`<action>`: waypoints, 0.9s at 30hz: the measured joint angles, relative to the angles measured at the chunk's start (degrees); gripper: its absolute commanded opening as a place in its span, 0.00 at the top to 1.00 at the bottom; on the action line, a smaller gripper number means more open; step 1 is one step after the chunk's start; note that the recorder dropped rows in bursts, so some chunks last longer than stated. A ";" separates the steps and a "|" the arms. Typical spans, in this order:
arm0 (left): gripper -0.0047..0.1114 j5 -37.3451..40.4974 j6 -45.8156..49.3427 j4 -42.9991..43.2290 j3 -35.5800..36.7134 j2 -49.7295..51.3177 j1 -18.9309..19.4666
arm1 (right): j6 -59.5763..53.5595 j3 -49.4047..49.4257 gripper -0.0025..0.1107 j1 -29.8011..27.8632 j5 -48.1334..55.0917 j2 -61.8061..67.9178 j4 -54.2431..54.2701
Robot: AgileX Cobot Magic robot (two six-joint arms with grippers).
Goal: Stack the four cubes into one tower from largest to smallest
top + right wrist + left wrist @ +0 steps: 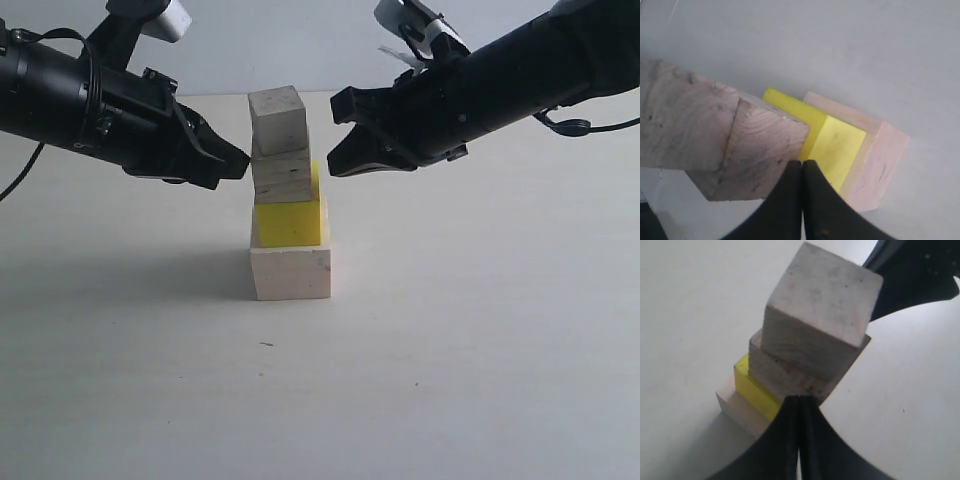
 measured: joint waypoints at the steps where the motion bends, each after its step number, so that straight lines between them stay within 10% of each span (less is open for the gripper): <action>1: 0.96 0.00 0.00 0.00 0.00 0.00 0.00 | -0.25 0.00 0.98 0.00 0.14 0.00 0.28; 27: 0.96 0.13 -0.83 2.00 0.00 -0.11 0.00 | -3.30 0.00 0.98 0.00 -0.37 -2.46 3.42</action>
